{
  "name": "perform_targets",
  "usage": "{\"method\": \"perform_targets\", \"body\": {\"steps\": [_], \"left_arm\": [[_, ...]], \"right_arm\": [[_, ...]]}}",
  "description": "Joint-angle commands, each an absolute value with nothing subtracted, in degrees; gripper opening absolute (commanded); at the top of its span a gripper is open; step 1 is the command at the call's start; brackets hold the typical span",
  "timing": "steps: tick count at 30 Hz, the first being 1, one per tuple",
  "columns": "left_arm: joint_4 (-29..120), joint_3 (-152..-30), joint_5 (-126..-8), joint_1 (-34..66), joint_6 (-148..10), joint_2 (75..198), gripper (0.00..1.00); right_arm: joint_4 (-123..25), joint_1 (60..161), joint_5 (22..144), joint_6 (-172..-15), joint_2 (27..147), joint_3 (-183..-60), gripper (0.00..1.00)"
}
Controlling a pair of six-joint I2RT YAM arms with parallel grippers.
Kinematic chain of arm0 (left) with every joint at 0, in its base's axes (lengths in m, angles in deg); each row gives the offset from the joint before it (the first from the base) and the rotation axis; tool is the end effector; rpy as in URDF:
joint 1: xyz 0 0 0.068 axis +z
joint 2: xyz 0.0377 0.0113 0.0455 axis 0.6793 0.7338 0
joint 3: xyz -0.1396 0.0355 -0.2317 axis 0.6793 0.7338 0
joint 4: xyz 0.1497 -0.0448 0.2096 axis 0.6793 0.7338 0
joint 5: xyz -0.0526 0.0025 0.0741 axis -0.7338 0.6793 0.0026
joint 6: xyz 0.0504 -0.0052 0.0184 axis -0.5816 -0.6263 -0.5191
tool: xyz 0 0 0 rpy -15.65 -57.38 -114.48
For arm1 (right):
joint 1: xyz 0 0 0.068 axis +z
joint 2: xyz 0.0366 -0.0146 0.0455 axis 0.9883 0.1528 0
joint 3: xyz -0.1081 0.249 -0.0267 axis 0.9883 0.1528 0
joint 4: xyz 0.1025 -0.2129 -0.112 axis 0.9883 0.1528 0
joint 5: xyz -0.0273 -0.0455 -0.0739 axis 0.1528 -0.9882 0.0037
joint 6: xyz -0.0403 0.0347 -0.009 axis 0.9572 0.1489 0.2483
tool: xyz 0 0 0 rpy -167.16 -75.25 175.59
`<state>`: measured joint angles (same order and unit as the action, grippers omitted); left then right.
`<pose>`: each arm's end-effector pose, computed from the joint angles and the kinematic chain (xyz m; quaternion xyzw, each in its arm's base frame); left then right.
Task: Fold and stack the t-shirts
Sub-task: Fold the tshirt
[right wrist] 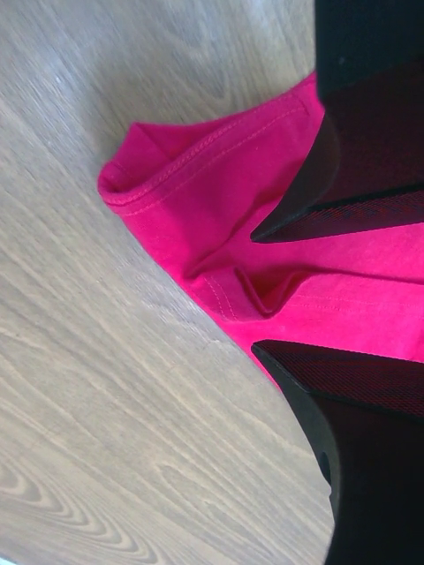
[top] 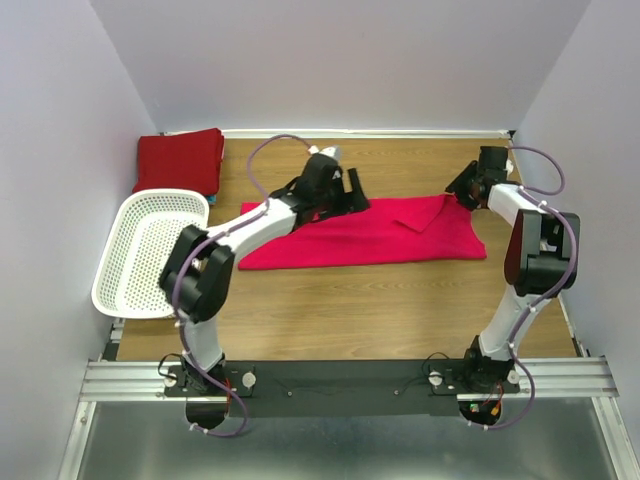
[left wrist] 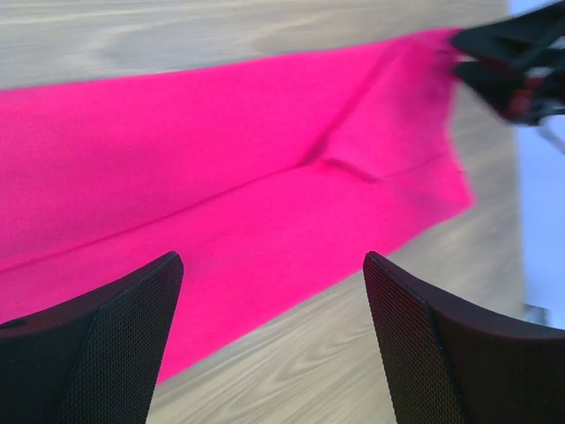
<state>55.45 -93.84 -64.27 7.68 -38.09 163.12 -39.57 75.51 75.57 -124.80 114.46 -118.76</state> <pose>0.3328 -0.2382 0.2523 -0.0331 0.8851 -0.3224 0.3339 0.4126 -0.0412 0.1901 0.3446 0.8605 0.1037 0.3606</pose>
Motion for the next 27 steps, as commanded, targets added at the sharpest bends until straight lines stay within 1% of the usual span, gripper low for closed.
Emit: {"method": "perform_targets", "body": {"steps": [1, 3, 6, 9, 14, 15, 17, 18, 20, 21, 23, 24, 25, 27], "left_arm": [[55.06, -106.07, -70.06, 2.72, -30.81, 171.56, 0.90], [55.32, -110.05, -71.03, 1.84, -29.23, 176.57, 0.88], [54.97, -114.98, -72.35, 0.87, -24.05, 181.76, 0.81], [52.34, -117.27, -73.40, -0.10, -19.22, 185.28, 0.75], [50.06, -121.04, -73.41, -1.15, -13.94, 190.20, 0.72], [49.88, -121.40, -73.23, -1.33, -13.41, 190.82, 0.70], [49.35, -122.02, -73.32, -1.77, -11.48, 192.40, 0.69], [49.09, -122.02, -73.40, -1.94, -10.86, 192.93, 0.68], [48.21, -122.20, -73.58, -2.56, -9.81, 194.33, 0.68], [47.94, -122.20, -73.67, -2.74, -8.76, 194.69, 0.66], [47.68, -122.37, -73.76, -3.18, -7.87, 195.48, 0.63], [47.68, -122.37, -74.11, -3.44, -7.35, 196.44, 0.61], [47.68, -122.37, -74.20, -3.53, -6.21, 196.80, 0.57], [46.27, -122.37, -74.46, -3.88, -5.23, 197.50, 0.54]], "right_arm": [[-39.13, 74.97, 78.96, -125.19, 116.45, -120.80, 0.56], [-39.22, 74.88, 79.14, -125.10, 116.80, -121.15, 0.55], [-39.21, 74.62, 80.01, -125.27, 117.60, -121.41, 0.54], [-39.39, 74.53, 80.19, -125.19, 118.56, -122.20, 0.52], [-39.57, 74.44, 80.72, -125.19, 119.27, -123.00, 0.46], [-39.57, 74.44, 80.72, -125.10, 119.27, -123.08, 0.40], [-39.57, 74.44, 80.63, -124.92, 119.44, -123.35, 0.34], [-39.57, 74.44, 80.54, -124.92, 119.27, -123.35, 0.28], [-39.57, 74.44, 80.37, -124.66, 119.36, -123.35, 0.23], [-39.65, 74.44, 80.37, -124.57, 119.36, -123.35, 0.18], [-39.57, 74.44, 80.28, -124.40, 119.27, -123.17, 0.12], [-39.57, 74.44, 80.19, -124.22, 119.36, -123.17, 0.10], [-39.57, 74.44, 80.02, -124.13, 119.36, -123.00, 0.05], [-39.57, 74.35, 79.93, -123.87, 119.27, -122.74, 0.01]]}}
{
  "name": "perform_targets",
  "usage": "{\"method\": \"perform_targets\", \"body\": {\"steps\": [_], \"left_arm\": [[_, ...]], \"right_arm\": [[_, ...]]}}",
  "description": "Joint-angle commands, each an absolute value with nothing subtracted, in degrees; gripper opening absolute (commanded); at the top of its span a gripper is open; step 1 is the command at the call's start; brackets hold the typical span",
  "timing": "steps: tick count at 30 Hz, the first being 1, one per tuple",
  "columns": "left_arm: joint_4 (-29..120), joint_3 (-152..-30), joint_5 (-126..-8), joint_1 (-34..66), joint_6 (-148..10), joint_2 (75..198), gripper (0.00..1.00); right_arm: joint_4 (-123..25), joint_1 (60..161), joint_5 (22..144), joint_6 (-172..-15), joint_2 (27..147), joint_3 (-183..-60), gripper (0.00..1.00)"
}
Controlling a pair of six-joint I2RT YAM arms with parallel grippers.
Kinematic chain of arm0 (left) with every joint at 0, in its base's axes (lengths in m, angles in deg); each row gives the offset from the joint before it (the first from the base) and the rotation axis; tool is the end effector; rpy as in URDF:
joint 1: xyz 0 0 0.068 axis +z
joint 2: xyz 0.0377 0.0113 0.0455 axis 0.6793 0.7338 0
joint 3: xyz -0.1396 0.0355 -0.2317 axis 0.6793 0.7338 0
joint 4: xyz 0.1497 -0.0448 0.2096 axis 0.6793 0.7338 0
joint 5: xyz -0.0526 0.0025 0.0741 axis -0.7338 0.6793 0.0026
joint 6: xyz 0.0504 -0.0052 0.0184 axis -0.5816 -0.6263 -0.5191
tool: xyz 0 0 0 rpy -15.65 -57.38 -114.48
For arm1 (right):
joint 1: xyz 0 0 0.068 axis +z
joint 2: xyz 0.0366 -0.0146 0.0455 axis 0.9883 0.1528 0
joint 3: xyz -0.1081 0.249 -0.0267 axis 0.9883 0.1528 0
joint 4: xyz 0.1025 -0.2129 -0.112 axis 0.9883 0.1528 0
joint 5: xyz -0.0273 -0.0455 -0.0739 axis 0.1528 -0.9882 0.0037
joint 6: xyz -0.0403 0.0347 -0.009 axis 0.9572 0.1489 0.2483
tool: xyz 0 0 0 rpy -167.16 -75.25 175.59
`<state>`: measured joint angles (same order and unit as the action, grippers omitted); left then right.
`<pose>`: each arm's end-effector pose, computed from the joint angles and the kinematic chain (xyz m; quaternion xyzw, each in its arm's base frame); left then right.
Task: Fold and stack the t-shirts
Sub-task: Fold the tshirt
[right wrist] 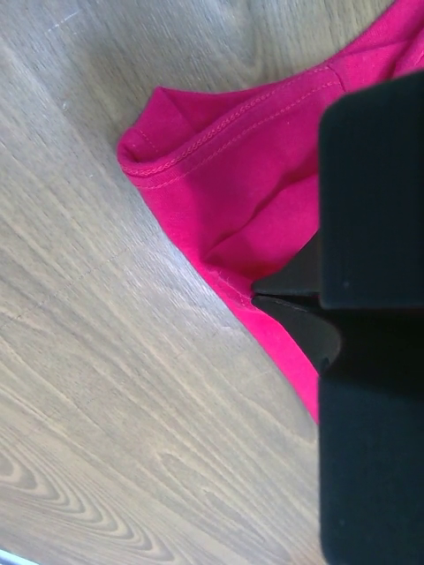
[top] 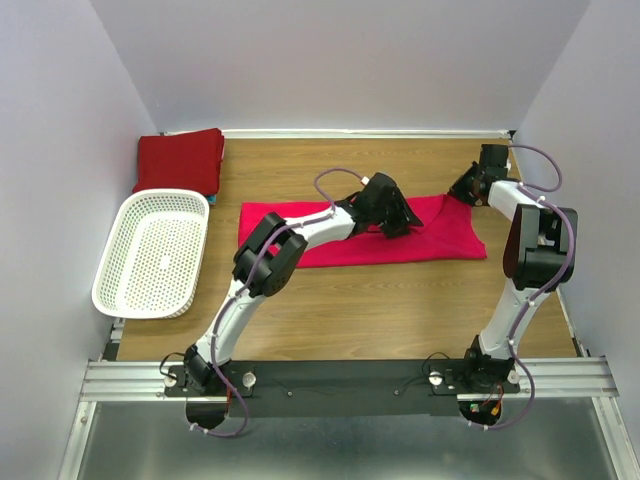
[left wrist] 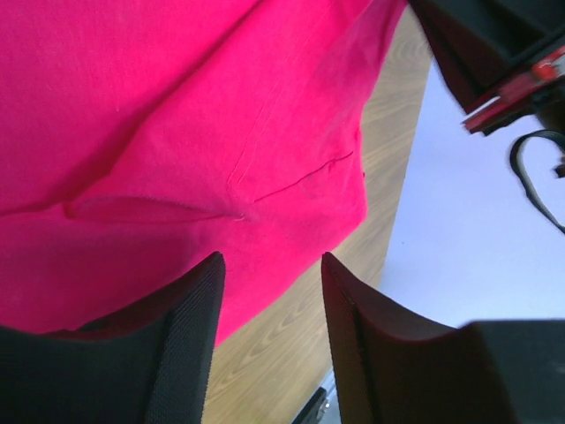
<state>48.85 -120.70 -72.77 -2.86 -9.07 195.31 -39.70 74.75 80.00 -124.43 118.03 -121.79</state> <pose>0.3664 -0.3871 0.1639 -0.1379 0.8657 -0.4561 0.1534 0.4261 -0.0455 0.1817 0.3345 0.8653 0.1337 0.3485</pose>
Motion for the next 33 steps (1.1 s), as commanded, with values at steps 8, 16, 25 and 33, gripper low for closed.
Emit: {"method": "perform_targets", "body": {"steps": [8, 16, 25, 33], "left_arm": [[45.66, -122.11, -71.57, -4.41, -1.72, 198.12, 0.48], [45.39, -122.29, -67.43, -4.41, 1.18, 199.00, 0.45], [45.83, -121.93, -65.14, -4.41, 3.47, 199.79, 0.45], [45.83, -123.86, -64.18, -4.41, 4.44, 201.19, 0.42]], "right_arm": [[-39.57, 74.35, 79.75, -123.52, 119.18, -122.47, 0.01], [-39.57, 74.27, 79.84, -123.60, 119.01, -122.21, 0.01], [-39.57, 73.83, 80.02, -123.69, 118.83, -121.94, 0.01], [-39.65, 73.56, 80.28, -123.69, 118.74, -121.86, 0.01]]}}
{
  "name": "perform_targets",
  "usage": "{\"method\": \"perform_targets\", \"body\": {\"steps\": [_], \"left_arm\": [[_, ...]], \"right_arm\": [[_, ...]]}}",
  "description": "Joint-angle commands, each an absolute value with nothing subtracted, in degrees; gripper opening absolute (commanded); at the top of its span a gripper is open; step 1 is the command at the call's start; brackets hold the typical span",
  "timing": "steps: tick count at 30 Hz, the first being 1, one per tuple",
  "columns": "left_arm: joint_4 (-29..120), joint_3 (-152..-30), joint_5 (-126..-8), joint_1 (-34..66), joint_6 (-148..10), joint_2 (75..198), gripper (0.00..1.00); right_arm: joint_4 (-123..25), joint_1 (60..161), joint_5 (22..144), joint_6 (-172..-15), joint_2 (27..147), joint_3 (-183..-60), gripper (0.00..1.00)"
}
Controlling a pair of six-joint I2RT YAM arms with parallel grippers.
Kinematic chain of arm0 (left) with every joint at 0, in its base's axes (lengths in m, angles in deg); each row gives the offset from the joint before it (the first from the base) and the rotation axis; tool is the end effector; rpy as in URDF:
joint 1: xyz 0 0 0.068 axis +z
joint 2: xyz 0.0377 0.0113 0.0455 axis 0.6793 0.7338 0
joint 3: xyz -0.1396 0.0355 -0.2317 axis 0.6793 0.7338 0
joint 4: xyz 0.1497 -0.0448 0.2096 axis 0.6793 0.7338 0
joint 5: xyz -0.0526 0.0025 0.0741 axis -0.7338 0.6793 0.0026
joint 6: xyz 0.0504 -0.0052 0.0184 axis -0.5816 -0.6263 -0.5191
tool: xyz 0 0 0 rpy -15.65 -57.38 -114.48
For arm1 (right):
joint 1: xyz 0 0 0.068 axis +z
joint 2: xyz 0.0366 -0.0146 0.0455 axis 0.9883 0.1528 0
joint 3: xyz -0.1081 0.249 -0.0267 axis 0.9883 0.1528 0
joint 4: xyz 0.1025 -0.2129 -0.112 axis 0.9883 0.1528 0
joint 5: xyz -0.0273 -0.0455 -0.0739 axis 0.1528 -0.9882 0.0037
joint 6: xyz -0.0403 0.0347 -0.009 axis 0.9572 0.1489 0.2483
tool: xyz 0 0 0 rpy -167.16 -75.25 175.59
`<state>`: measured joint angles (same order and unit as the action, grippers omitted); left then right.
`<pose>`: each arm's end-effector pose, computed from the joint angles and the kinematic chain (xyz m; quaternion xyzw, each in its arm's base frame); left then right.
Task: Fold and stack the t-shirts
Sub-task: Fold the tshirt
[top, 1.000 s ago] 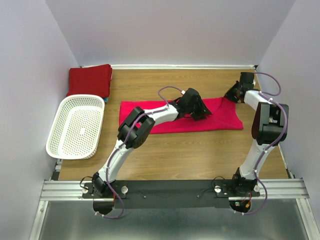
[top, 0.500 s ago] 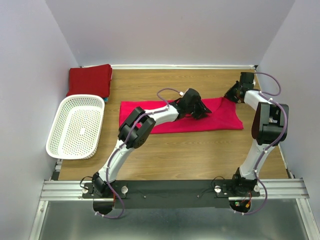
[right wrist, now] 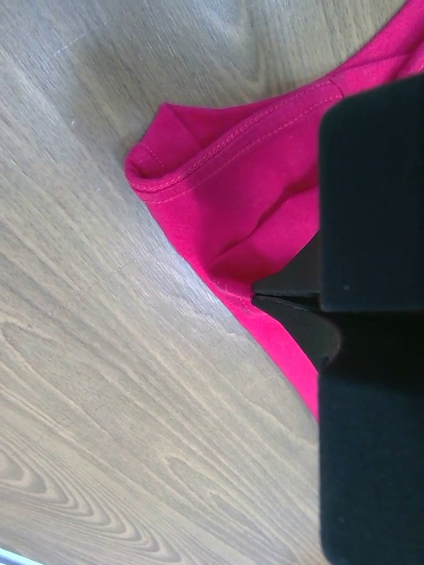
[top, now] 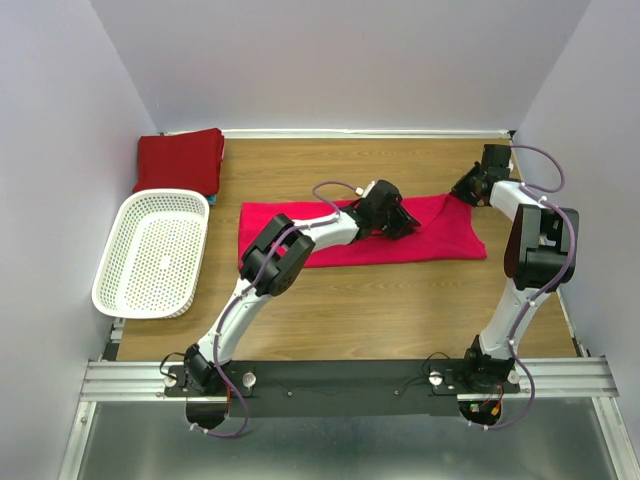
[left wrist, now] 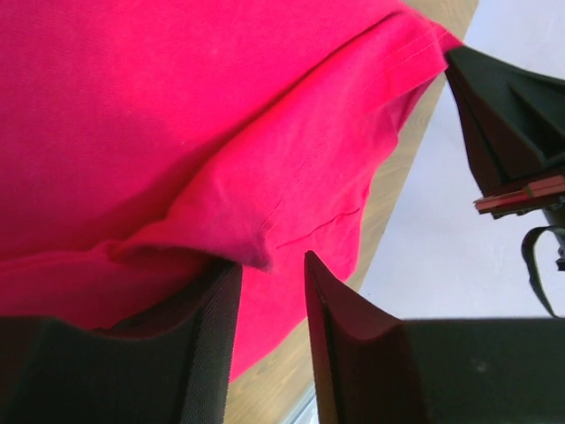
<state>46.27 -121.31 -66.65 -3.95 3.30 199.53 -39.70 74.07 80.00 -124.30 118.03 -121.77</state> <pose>0.3668 -0.3969 0.1329 -0.2494 0.8481 -0.4464 0.1388 0.4254 -0.0506 0.1816 0.3387 0.8638 0.1312 0.3493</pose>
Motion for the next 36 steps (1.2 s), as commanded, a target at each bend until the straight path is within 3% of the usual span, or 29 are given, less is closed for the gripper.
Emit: {"method": "perform_targets", "body": {"steps": [1, 8, 15, 36], "left_arm": [[45.75, -124.13, -64.18, -4.41, 4.35, 201.20, 0.41], [45.39, -124.13, -64.00, -4.32, 4.88, 201.37, 0.28], [45.31, -123.43, -64.79, -4.23, 4.26, 201.02, 0.00], [41.53, -113.58, -69.27, -2.83, 6.02, 193.73, 0.00]], "right_arm": [[-39.57, 73.56, 80.28, -123.61, 118.74, -121.86, 0.01], [-39.57, 73.47, 80.37, -123.69, 118.83, -121.68, 0.01], [-39.57, 73.12, 80.11, -123.69, 118.30, -121.42, 0.01], [-39.48, 69.87, 79.22, -121.85, 112.68, -117.46, 0.01]]}}
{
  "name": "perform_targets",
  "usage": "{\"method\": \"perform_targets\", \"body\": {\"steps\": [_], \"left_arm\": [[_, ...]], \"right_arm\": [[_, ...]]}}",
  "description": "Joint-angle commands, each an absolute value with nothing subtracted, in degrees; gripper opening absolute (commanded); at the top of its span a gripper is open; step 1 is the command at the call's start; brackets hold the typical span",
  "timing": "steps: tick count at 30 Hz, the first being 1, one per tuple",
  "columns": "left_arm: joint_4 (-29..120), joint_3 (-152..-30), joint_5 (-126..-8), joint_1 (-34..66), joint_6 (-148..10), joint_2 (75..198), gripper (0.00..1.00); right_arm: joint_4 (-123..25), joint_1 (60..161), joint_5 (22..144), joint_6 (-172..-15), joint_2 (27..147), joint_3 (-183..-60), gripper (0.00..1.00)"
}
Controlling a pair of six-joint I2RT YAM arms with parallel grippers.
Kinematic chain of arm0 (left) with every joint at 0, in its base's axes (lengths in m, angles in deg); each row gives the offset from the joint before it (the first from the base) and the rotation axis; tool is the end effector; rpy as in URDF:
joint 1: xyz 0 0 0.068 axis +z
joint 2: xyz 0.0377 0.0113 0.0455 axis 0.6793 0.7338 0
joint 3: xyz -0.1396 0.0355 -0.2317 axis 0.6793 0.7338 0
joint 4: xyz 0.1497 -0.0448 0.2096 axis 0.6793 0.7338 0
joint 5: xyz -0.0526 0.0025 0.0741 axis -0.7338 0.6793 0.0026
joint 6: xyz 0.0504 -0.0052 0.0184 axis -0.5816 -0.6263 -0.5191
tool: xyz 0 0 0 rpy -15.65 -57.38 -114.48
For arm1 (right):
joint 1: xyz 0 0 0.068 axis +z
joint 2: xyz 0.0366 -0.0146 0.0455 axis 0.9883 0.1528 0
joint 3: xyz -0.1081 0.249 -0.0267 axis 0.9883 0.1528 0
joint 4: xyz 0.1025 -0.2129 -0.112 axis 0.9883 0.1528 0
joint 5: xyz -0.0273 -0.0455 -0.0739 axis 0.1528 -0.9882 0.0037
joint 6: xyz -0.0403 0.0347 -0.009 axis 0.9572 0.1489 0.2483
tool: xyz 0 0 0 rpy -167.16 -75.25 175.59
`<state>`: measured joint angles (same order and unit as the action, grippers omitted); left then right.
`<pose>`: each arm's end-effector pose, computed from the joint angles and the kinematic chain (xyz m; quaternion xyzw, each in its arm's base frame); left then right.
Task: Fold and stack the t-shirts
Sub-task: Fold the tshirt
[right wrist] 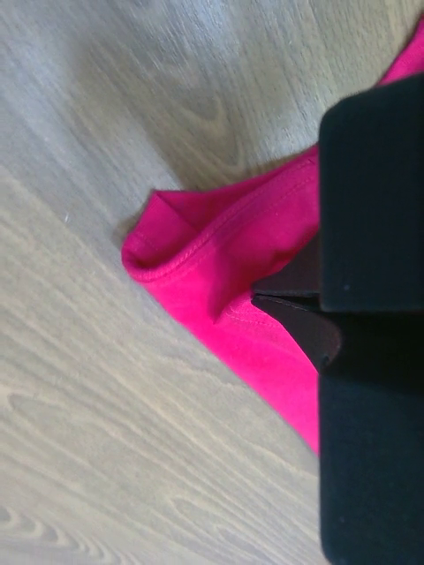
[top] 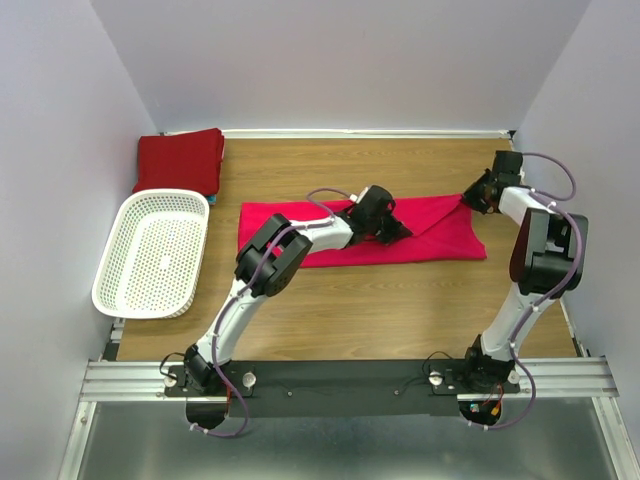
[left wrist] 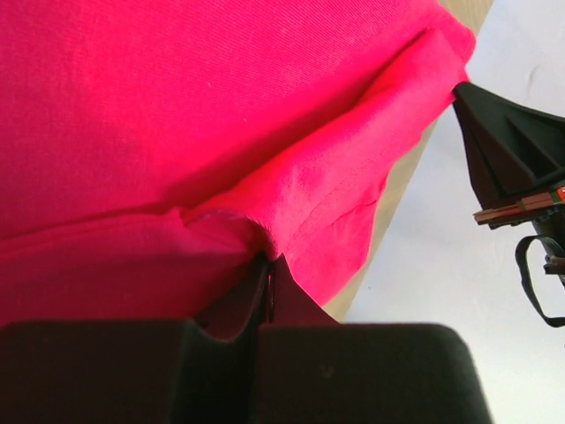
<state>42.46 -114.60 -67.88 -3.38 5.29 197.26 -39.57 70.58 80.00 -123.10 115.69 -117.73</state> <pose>0.3592 -0.3823 0.1218 -0.2646 0.8456 -0.4473 0.1223 0.4062 -0.0735 0.1762 0.3587 0.8619 0.1137 0.3398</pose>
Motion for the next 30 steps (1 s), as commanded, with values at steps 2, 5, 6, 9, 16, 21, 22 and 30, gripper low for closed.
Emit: {"method": "perform_targets", "body": {"steps": [2, 5, 6, 9, 16, 21, 22, 30], "left_arm": [[41.00, -114.02, -69.54, -2.65, 5.93, 193.46, 0.00], [41.00, -114.46, -69.89, -2.30, 5.67, 193.11, 0.00], [41.00, -114.64, -70.06, -2.21, 5.67, 192.85, 0.00], [41.09, -114.20, -70.68, -2.12, 5.41, 192.41, 0.00], [41.17, -112.00, -71.30, -1.42, 5.32, 190.56, 0.00], [41.61, -112.09, -71.73, -1.24, 4.79, 190.82, 0.00], [41.70, -112.09, -72.08, -1.33, 4.70, 191.26, 0.00], [42.23, -110.87, -71.91, -1.07, 4.17, 192.23, 0.00]], "right_arm": [[-39.48, 69.96, 79.49, -121.76, 112.24, -117.64, 0.01], [-39.48, 69.96, 80.28, -121.67, 111.36, -117.29, 0.01], [-39.48, 69.96, 80.72, -121.85, 111.01, -116.68, 0.01], [-39.39, 69.96, 80.72, -121.85, 109.60, -115.27, 0.01], [-39.04, 69.96, 80.19, -122.90, 105.30, -110.00, 0.01], [-38.95, 69.96, 81.77, -123.87, 103.19, -106.22, 0.01], [-38.95, 69.96, 81.69, -124.04, 102.84, -105.69, 0.01], [-38.95, 69.96, 80.02, -124.84, 103.01, -100.94, 0.01]]}}
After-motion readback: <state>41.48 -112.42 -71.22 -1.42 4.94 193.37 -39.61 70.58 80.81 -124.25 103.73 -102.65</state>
